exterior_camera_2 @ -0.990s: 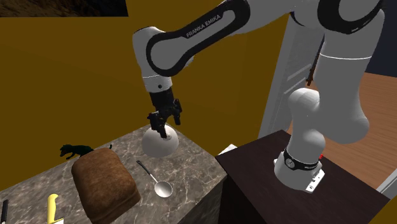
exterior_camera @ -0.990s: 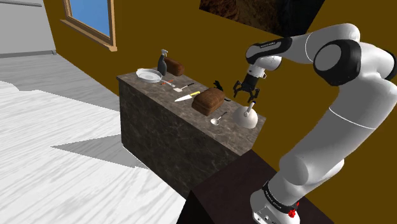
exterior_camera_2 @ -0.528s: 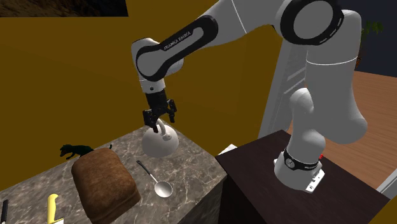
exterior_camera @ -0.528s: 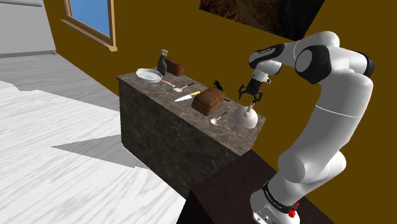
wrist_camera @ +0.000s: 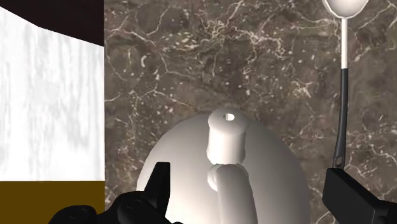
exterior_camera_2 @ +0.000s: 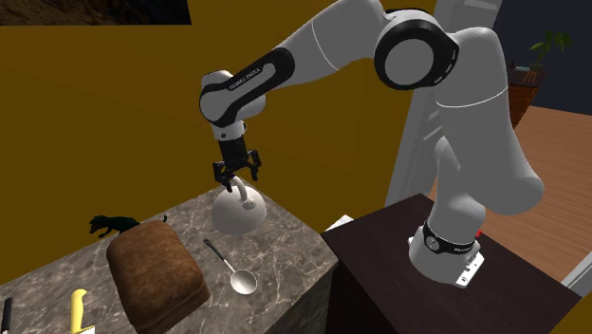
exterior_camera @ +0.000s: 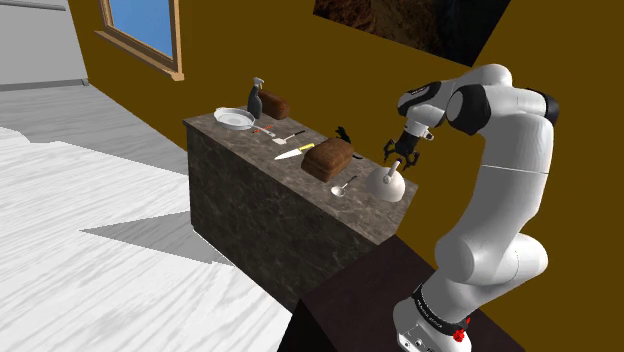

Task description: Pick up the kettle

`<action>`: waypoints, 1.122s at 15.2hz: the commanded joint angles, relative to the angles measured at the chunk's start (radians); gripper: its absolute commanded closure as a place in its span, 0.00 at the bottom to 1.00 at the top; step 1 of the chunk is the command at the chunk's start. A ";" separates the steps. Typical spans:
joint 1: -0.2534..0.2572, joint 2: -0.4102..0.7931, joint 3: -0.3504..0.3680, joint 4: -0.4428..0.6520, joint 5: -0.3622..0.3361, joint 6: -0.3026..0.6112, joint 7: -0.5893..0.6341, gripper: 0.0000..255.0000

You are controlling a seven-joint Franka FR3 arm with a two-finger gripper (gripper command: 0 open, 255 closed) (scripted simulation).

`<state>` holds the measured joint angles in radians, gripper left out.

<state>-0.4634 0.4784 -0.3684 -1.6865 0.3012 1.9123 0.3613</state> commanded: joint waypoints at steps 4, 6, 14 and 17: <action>-0.009 0.040 0.006 -0.013 0.018 0.048 -0.013 0.00; -0.010 0.051 0.009 -0.018 0.023 0.064 -0.017 0.00; -0.010 0.051 0.009 -0.017 0.023 0.063 -0.017 1.00; -0.010 0.051 0.009 -0.017 0.023 0.063 -0.017 1.00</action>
<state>-0.4735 0.5293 -0.3596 -1.7032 0.3240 1.9747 0.3441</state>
